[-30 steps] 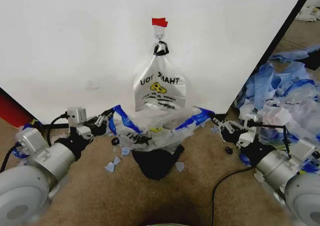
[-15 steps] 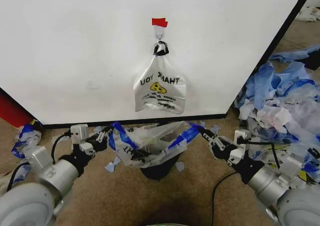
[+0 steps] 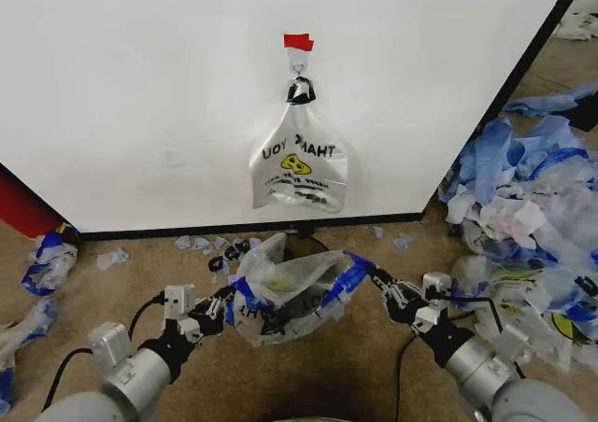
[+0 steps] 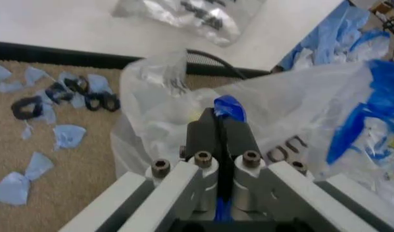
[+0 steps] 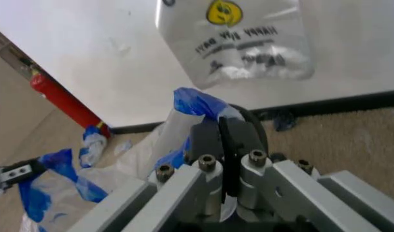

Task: Pick up the garbage bag from the wall and place it over the trash bin.

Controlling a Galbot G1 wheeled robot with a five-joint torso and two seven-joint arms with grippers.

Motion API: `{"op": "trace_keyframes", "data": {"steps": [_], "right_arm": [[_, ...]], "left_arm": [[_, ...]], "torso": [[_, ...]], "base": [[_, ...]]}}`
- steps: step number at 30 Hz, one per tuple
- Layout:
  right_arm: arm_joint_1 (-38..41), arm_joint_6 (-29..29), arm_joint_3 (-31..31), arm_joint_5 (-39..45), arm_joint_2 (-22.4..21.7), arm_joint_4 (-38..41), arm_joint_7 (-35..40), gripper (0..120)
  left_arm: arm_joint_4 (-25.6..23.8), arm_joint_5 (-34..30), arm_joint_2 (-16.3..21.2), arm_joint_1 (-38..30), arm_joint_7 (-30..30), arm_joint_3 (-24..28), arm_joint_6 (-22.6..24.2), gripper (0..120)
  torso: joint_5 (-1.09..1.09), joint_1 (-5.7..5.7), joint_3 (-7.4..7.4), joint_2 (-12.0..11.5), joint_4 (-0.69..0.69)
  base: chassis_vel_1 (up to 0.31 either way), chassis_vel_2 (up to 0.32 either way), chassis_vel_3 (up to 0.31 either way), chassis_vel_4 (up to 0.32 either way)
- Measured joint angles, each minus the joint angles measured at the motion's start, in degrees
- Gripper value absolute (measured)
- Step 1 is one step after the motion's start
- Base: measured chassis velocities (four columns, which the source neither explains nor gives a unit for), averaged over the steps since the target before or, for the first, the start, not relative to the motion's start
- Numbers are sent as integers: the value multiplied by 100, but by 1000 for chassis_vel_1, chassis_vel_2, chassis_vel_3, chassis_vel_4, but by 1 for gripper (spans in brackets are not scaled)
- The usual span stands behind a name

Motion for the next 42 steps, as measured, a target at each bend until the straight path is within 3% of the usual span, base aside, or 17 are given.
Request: {"op": "trace_keyframes", "data": {"steps": [12, 16, 18, 21, 25, 34, 42], "right_arm": [[-142, 173, -149, -490, 213, -415, -93, 0], [-23, 574, 211, -414, 292, -397, -842, 0], [-5, 660, 267, -388, 308, -387, -974, 0], [165, 1091, 695, -189, 424, -157, -1781, 0], [291, 1169, 1127, 78, 497, 144, -2117, 0], [13, 1052, 1510, 404, 402, 617, -2033, 0], [-12, 824, 1557, 653, 245, 691, -1723, 0]], "left_arm": [[0, 33, -76, -50, 0, 81, -49, 0], [0, -68, -19, -194, -13, -442, -183, 0], [0, -76, -18, -195, -7, -507, -200, 0], [-1, 84, 5, -232, 112, -766, -319, 0], [-1, 124, 49, -299, 166, -876, -357, 0], [-1, -73, 143, -176, 189, -1023, -385, 0], [-2, -998, 666, -194, 86, -1079, -349, 0]], "torso": [[0, 0, 0, 0, 0], [1, 0, 1, 0, -2], [1, 1, 1, 0, -1], [-2, 0, 1, 0, -1], [0, 0, 1, 0, 0], [0, 0, 0, 0, -1], [2, 1, 0, 0, -2]], "base": [[0, 0, 0, 0], [0, 0, 0, 0], [0, 0, 0, 0], [0, 0, 0, 0], [0, 0, 0, 0], [0, 0, 0, 0], [0, 0, 0, 0]]}}
